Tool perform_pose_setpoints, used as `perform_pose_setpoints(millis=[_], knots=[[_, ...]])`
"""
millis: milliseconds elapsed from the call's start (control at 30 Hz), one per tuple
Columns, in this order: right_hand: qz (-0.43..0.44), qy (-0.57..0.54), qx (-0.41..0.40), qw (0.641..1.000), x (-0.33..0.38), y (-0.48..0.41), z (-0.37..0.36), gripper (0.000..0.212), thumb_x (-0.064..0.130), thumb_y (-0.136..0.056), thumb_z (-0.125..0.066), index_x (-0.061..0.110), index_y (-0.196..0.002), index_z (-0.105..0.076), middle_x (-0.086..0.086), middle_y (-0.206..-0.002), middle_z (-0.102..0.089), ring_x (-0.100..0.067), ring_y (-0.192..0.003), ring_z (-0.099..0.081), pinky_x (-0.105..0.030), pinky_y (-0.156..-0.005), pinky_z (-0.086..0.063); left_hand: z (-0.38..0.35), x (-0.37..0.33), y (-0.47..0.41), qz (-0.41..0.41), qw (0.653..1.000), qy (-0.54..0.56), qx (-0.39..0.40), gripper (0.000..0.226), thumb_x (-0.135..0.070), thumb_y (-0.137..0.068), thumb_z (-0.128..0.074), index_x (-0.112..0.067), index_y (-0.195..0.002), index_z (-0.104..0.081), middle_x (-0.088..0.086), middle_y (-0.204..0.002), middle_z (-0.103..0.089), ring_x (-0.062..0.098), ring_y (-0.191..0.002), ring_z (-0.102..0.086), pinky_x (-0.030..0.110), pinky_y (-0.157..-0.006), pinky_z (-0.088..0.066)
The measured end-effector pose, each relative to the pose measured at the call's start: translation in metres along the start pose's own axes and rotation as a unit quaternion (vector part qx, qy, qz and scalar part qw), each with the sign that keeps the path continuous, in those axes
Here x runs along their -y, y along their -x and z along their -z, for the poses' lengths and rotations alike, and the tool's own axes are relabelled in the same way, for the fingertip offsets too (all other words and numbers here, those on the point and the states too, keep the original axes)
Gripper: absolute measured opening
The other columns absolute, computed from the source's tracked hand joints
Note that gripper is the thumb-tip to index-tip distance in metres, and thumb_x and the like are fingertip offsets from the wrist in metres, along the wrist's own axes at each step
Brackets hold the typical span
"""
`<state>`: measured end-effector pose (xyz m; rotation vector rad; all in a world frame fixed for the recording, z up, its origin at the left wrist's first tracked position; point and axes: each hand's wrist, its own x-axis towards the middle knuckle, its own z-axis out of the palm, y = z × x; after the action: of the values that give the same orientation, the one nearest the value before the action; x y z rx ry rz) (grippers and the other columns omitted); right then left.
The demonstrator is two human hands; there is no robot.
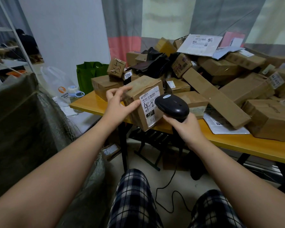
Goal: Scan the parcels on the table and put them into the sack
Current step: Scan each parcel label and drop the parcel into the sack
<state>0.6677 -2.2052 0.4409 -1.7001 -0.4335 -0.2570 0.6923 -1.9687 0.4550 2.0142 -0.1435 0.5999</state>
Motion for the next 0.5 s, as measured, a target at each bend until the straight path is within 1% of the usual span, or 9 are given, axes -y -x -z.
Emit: perform_pose_setpoints(millis=[67,100,133,200,233,267,367,433,500], knots=[[0.008,0.034,-0.01,0.999,0.0,0.003,-0.001,0.03,0.021,-0.081,-0.075,0.037,-0.102,-0.061,0.021,-0.096,-0.065,0.011,-0.094,-0.059,-0.009,-0.078,-0.046,-0.003,-0.004,-0.005,-0.001,1.0,0.003,0.002,0.048,-0.046,-0.076,-0.075,-0.042,-0.115,-0.046,-0.003,-0.131,-0.034,0.018,-0.117,-0.045,0.03,-0.093,-0.044],[0.008,0.046,-0.019,0.999,0.0,0.005,-0.001,0.028,0.023,-0.08,-0.075,0.04,-0.098,-0.06,0.018,-0.093,-0.066,0.006,-0.093,-0.061,-0.016,-0.078,-0.049,-0.005,-0.007,-0.008,-0.004,1.0,0.002,0.01,0.046,-0.046,-0.076,-0.074,-0.041,-0.113,-0.047,-0.001,-0.133,-0.038,0.019,-0.118,-0.047,0.034,-0.095,-0.046],[0.012,0.056,-0.027,0.998,0.001,0.007,-0.001,0.027,0.025,-0.08,-0.076,0.042,-0.095,-0.06,0.017,-0.09,-0.066,0.004,-0.09,-0.062,-0.017,-0.076,-0.049,-0.007,-0.01,-0.011,-0.008,1.0,-0.003,0.02,0.043,-0.045,-0.076,-0.075,-0.04,-0.11,-0.049,0.0,-0.133,-0.042,0.021,-0.118,-0.049,0.038,-0.096,-0.048],[0.027,0.069,-0.04,0.996,0.003,0.012,-0.001,0.027,0.026,-0.079,-0.076,0.043,-0.092,-0.058,0.021,-0.085,-0.064,0.011,-0.085,-0.061,-0.006,-0.069,-0.044,-0.011,-0.014,-0.017,-0.014,0.999,-0.019,0.035,0.04,-0.042,-0.076,-0.076,-0.036,-0.107,-0.051,0.002,-0.132,-0.043,0.023,-0.118,-0.05,0.043,-0.098,-0.048],[0.029,0.074,-0.046,0.996,0.003,0.014,-0.001,0.027,0.027,-0.079,-0.076,0.043,-0.092,-0.058,0.023,-0.084,-0.063,0.014,-0.084,-0.06,-0.003,-0.067,-0.043,-0.012,-0.015,-0.019,-0.01,0.999,-0.025,0.038,0.04,-0.042,-0.076,-0.076,-0.035,-0.107,-0.051,0.002,-0.132,-0.042,0.024,-0.118,-0.049,0.044,-0.098,-0.048],[0.026,0.074,-0.052,0.996,0.003,0.017,-0.001,0.025,0.028,-0.079,-0.076,0.041,-0.092,-0.059,0.021,-0.083,-0.063,0.01,-0.083,-0.061,-0.003,-0.066,-0.043,-0.014,-0.016,-0.02,-0.005,0.999,-0.027,0.039,0.04,-0.042,-0.077,-0.076,-0.034,-0.107,-0.051,0.003,-0.133,-0.042,0.024,-0.119,-0.049,0.045,-0.098,-0.048],[0.001,0.068,-0.073,0.995,-0.001,0.022,0.002,0.019,0.03,-0.08,-0.075,0.034,-0.093,-0.062,0.012,-0.08,-0.066,-0.01,-0.081,-0.066,-0.022,-0.07,-0.05,-0.016,-0.016,-0.022,0.0,0.999,-0.024,0.036,0.04,-0.04,-0.078,-0.077,-0.031,-0.107,-0.051,0.005,-0.135,-0.042,0.025,-0.12,-0.048,0.041,-0.098,-0.047],[-0.005,0.08,-0.079,0.994,-0.003,0.025,0.005,0.016,0.031,-0.08,-0.073,0.031,-0.092,-0.063,0.011,-0.077,-0.065,-0.013,-0.08,-0.065,-0.021,-0.068,-0.048,-0.017,-0.015,-0.022,0.0,0.999,-0.018,0.034,0.04,-0.039,-0.078,-0.076,-0.03,-0.108,-0.05,0.006,-0.136,-0.041,0.023,-0.12,-0.047,0.034,-0.095,-0.047],[-0.012,0.092,-0.074,0.993,-0.004,0.027,0.009,0.013,0.03,-0.081,-0.073,0.026,-0.091,-0.064,0.011,-0.07,-0.063,-0.013,-0.076,-0.064,-0.019,-0.065,-0.044,-0.018,-0.015,-0.022,0.005,0.999,-0.017,0.036,0.042,-0.042,-0.077,-0.076,-0.033,-0.108,-0.049,0.005,-0.137,-0.041,0.018,-0.116,-0.047,0.021,-0.081,-0.046]])
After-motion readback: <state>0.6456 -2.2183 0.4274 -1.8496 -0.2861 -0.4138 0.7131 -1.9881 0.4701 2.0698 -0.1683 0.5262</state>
